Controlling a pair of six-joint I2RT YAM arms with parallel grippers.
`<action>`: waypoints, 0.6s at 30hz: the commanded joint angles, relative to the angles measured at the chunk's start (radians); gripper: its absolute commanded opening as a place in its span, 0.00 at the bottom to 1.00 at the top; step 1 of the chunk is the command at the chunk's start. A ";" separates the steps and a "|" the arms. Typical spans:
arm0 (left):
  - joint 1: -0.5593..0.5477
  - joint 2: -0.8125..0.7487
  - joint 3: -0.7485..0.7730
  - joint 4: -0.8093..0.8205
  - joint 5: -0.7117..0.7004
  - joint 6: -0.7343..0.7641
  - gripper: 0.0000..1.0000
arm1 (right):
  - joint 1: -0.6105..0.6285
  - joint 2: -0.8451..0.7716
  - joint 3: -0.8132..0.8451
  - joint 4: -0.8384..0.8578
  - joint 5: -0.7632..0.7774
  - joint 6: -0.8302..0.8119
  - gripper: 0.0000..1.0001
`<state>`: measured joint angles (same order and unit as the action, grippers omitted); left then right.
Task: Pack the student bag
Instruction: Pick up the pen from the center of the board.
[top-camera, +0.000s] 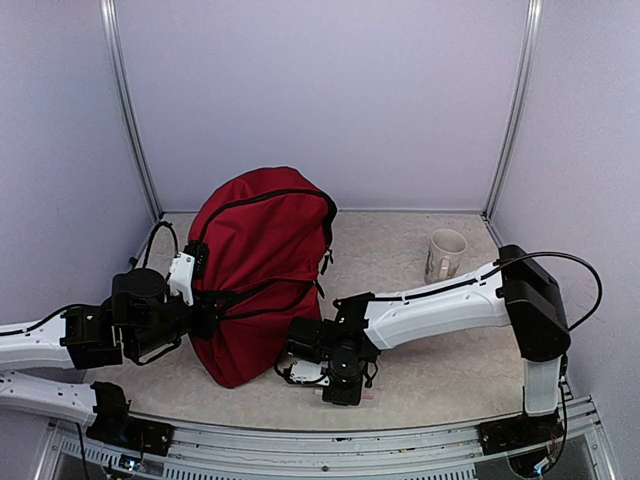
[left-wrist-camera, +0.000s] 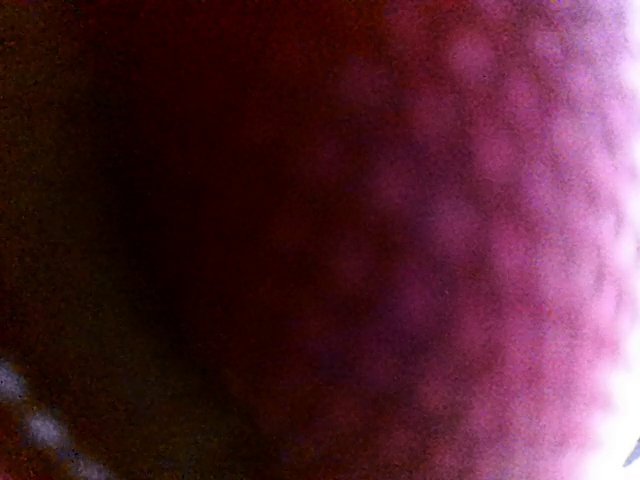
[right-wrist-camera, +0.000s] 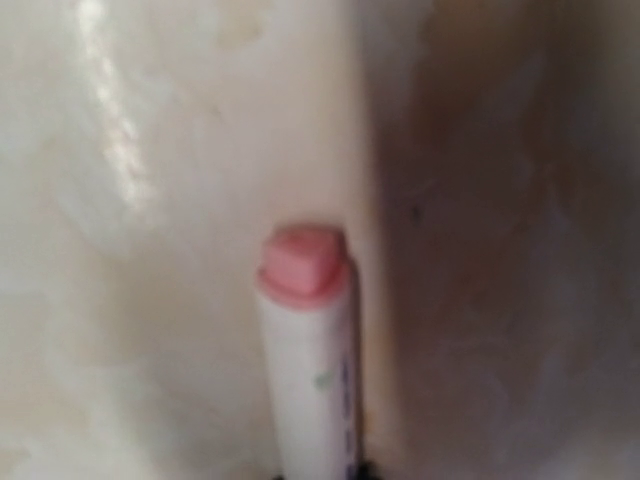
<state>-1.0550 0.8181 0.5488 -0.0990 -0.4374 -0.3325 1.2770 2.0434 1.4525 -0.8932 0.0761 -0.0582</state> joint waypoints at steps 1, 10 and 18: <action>0.002 -0.025 0.028 0.062 0.008 -0.003 0.18 | -0.007 -0.039 0.004 -0.037 0.012 -0.013 0.00; 0.003 -0.027 0.024 0.060 0.005 -0.003 0.18 | -0.007 -0.230 -0.034 0.113 -0.040 -0.102 0.00; 0.004 -0.023 0.026 0.060 0.008 -0.005 0.18 | -0.033 -0.471 -0.222 0.717 -0.168 -0.338 0.00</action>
<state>-1.0550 0.8177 0.5488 -0.0994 -0.4374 -0.3328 1.2709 1.6684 1.3193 -0.5827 0.0158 -0.2424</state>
